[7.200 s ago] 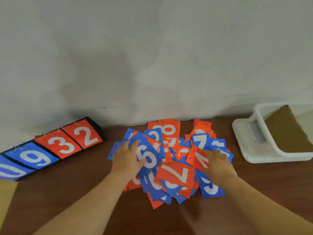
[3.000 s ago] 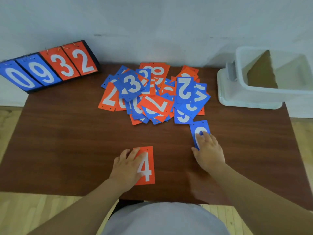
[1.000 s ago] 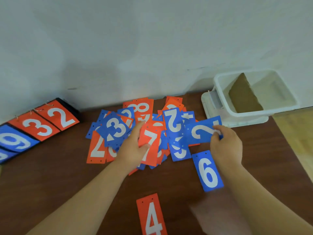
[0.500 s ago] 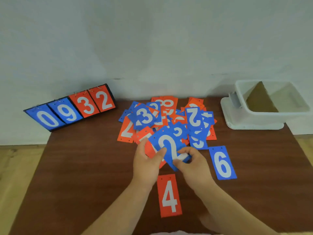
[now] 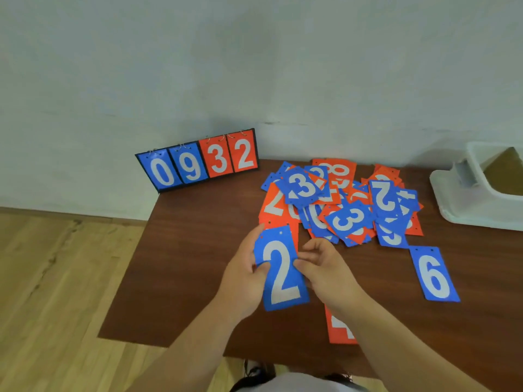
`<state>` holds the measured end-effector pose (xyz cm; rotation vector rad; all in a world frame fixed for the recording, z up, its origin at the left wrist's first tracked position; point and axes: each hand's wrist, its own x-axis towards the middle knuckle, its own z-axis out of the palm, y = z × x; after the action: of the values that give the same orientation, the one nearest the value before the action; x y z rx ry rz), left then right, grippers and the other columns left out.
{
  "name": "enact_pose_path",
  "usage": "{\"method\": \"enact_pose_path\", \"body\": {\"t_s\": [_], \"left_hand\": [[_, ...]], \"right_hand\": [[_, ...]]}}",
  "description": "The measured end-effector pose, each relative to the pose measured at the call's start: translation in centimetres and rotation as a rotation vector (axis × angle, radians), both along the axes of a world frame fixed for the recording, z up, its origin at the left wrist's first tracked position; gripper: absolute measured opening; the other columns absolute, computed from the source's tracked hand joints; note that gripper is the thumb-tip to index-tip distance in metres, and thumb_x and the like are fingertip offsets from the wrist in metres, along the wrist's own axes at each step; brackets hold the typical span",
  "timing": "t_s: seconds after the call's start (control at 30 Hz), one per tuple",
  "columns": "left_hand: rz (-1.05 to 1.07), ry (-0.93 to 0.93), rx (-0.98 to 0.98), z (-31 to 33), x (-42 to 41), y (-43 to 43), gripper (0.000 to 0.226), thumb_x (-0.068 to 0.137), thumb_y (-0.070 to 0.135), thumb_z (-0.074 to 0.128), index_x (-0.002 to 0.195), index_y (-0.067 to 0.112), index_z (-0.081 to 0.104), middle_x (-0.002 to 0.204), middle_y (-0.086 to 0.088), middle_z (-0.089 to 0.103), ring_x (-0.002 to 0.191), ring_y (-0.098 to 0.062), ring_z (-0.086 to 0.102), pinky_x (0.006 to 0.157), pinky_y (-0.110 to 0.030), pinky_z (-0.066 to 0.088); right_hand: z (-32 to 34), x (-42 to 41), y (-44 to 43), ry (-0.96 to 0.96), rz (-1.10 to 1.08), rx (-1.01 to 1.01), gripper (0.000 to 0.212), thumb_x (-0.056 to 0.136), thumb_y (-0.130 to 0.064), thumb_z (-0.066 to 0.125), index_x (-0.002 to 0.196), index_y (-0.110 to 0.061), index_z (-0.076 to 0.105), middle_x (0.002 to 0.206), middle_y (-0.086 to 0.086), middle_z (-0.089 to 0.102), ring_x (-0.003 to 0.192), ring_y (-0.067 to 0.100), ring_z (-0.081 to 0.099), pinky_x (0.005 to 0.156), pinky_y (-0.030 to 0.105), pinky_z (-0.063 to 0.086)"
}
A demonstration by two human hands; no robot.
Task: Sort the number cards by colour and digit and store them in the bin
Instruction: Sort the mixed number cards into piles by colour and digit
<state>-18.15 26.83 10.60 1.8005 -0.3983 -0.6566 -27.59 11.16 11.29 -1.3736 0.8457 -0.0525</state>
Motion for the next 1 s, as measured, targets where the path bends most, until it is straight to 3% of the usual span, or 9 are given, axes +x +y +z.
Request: {"method": "enact_pose_path", "body": {"t_s": [0.07,0.13,0.2,0.3,0.43,0.57,0.7,0.87,1.0], "left_hand": [[0.0,-0.022,0.018,-0.4,0.2,1.5,0.076,0.093,-0.004,0.054,0.142,0.052,0.044,0.138,0.013,0.061,0.121,-0.008,0.063,0.099,-0.038,0.056],[0.045,-0.002,0.009,-0.8,0.3,2.5,0.071,0.093,-0.006,0.056,0.14,0.046,0.047,0.13,0.008,0.068,0.112,-0.008,0.068,0.09,-0.031,0.059],[0.067,0.007,0.025,-1.1,0.3,3.1,0.069,0.094,-0.004,0.06,0.14,0.045,0.045,0.123,0.006,0.071,0.105,-0.005,0.07,0.081,-0.024,0.059],[0.084,0.006,0.038,-1.9,0.3,3.4,0.069,0.094,-0.002,0.064,0.146,0.038,0.043,0.115,0.007,0.074,0.098,0.0,0.07,0.076,-0.019,0.057],[0.111,0.03,0.081,-3.2,0.2,3.3,0.068,0.094,-0.004,0.062,0.149,0.031,0.044,0.12,0.005,0.071,0.097,0.006,0.068,0.073,-0.007,0.049],[0.003,-0.001,0.187,-5.2,-0.9,2.6,0.07,0.093,0.0,0.06,0.15,0.038,0.041,0.122,0.001,0.07,0.084,-0.001,0.067,0.07,-0.011,0.048],[-0.145,-0.02,0.236,-6.8,-3.4,0.0,0.072,0.092,0.006,0.06,0.147,0.047,0.039,0.127,0.005,0.068,0.095,-0.011,0.069,0.087,-0.033,0.056],[-0.236,0.013,0.238,-7.3,-6.7,-5.6,0.068,0.094,0.005,0.062,0.147,0.041,0.042,0.116,0.009,0.07,0.093,-0.007,0.069,0.084,-0.031,0.058],[-0.276,-0.021,0.285,-7.3,-9.8,-10.1,0.065,0.095,0.006,0.061,0.145,0.043,0.043,0.098,0.007,0.069,0.074,-0.004,0.065,0.067,-0.019,0.05]], "right_hand": [[-0.3,0.4,1.5,0.022,0.007,-0.06,0.025,0.09,-0.008,0.072,0.104,-0.021,0.054,0.087,-0.005,0.075,0.071,0.009,0.065,0.062,0.028,0.048],[-0.6,0.6,2.6,0.026,-0.027,-0.097,0.026,0.087,-0.013,0.076,0.1,-0.02,0.054,0.083,0.001,0.073,0.066,0.011,0.064,0.057,0.029,0.049],[-0.9,0.5,3.3,0.032,-0.056,-0.141,0.028,0.083,-0.022,0.08,0.096,-0.021,0.055,0.086,0.01,0.069,0.07,0.021,0.064,0.063,0.039,0.053],[-1.4,0.0,3.3,0.05,-0.102,-0.262,0.023,0.087,-0.026,0.077,0.092,-0.022,0.055,0.081,0.006,0.06,0.069,0.017,0.056,0.063,0.035,0.047],[-3.0,-2.4,0.7,0.104,-0.217,-0.42,0.02,0.093,-0.02,0.069,0.101,-0.03,0.055,0.09,-0.002,0.065,0.08,0.016,0.063,0.073,0.034,0.051],[-5.1,-8.7,-2.8,0.254,-0.255,-0.481,0.027,0.095,-0.013,0.064,0.114,-0.031,0.056,0.097,-0.008,0.066,0.085,0.012,0.062,0.073,0.028,0.046],[-6.8,-15.8,-6.2,0.395,-0.315,-0.504,0.033,0.094,-0.011,0.062,0.118,-0.033,0.055,0.101,-0.004,0.069,0.085,0.01,0.063,0.074,0.03,0.047],[-8.0,-22.9,-11.4,0.524,-0.35,-0.483,0.038,0.097,-0.013,0.056,0.13,-0.03,0.053,0.1,-0.008,0.064,0.081,0.007,0.059,0.063,0.026,0.043],[-10.0,-28.4,-16.4,0.631,-0.387,-0.461,0.043,0.094,-0.011,0.053,0.136,-0.023,0.051,0.115,0.005,0.069,0.091,0.023,0.062,0.079,0.034,0.05]]}}
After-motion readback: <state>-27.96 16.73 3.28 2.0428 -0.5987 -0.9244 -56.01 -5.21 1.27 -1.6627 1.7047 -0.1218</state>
